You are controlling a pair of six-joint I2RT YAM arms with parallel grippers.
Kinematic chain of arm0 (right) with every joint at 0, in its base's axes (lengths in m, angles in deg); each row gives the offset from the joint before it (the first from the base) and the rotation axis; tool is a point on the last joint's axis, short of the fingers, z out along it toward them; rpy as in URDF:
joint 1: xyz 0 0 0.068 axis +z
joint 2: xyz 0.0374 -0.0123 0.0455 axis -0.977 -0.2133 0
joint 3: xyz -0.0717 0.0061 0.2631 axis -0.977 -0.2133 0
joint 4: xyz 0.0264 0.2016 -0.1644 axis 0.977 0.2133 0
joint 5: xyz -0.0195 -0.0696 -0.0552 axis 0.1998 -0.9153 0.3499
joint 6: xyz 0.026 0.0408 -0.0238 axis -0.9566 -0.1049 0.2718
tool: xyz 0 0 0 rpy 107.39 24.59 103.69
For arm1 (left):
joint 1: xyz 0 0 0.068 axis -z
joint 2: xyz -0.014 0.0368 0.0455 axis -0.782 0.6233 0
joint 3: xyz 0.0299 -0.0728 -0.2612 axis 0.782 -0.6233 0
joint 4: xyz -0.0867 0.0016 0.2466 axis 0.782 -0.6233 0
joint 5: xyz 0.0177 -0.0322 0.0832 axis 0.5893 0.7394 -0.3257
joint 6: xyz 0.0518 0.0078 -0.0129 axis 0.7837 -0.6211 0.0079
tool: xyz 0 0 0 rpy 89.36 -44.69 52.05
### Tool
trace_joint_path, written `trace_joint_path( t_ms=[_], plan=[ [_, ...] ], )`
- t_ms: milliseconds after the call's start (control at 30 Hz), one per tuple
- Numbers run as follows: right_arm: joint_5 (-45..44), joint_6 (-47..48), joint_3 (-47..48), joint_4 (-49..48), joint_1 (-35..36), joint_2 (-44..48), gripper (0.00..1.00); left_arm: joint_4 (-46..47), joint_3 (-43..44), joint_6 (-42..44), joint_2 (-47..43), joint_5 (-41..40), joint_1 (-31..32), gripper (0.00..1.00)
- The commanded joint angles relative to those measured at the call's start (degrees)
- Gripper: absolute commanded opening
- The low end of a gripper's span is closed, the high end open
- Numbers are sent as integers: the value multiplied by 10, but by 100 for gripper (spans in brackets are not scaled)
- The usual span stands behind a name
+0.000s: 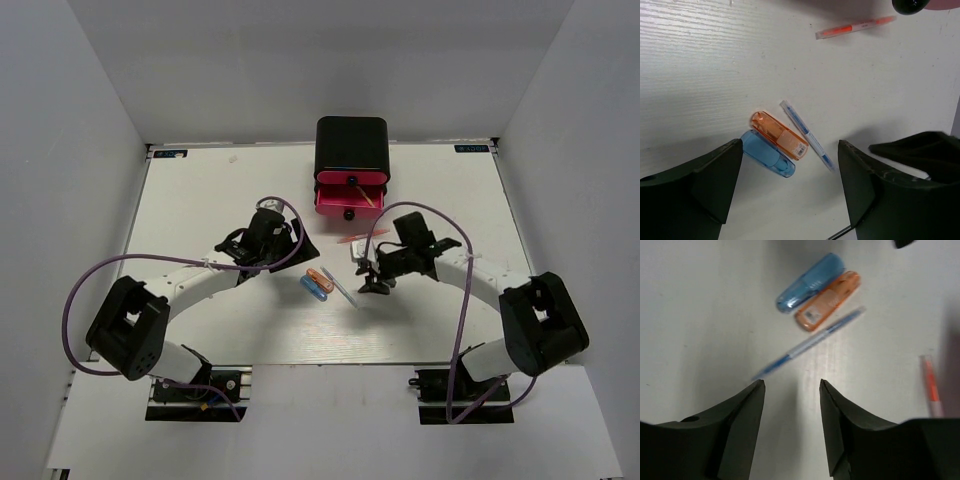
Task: Sort the stationery into containers
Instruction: Pick up the pen from the center of the board.
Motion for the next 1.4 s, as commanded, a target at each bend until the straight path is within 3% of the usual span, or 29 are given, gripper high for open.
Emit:
trace_joint_path(
  t_ms=[0, 333, 633, 733, 767, 867, 967, 1067, 1367],
  plan=[
    [-39, -95, -28, -40, 43, 23, 54, -2, 7, 8, -19, 4, -2, 87],
    [-224, -306, -48, -186, 118, -20, 60, -14, -24, 13, -70, -35, -2, 88],
    [-282, -343, -1, -175, 164, -87, 60, -15, -77, -8, -151, -68, -2, 89],
    [-311, -358, 18, -164, 173, -108, 51, -21, -82, -14, -165, -81, -2, 89],
    [-322, -361, 22, -160, 174, -108, 38, -21, -82, -14, -170, -81, -2, 89],
    [-341, -361, 19, -158, 179, -102, 14, -27, -88, -14, -176, -87, -2, 89],
    [-365, -363, 13, -159, 177, -90, 4, -27, -93, -14, -181, -87, -2, 89],
    [-383, -363, 16, -160, 170, -78, 0, -21, -98, -14, -181, -82, -2, 89],
    [-372, -322, 106, -187, 132, -34, 0, -56, -110, -24, -158, -77, -2, 89]
  ],
)
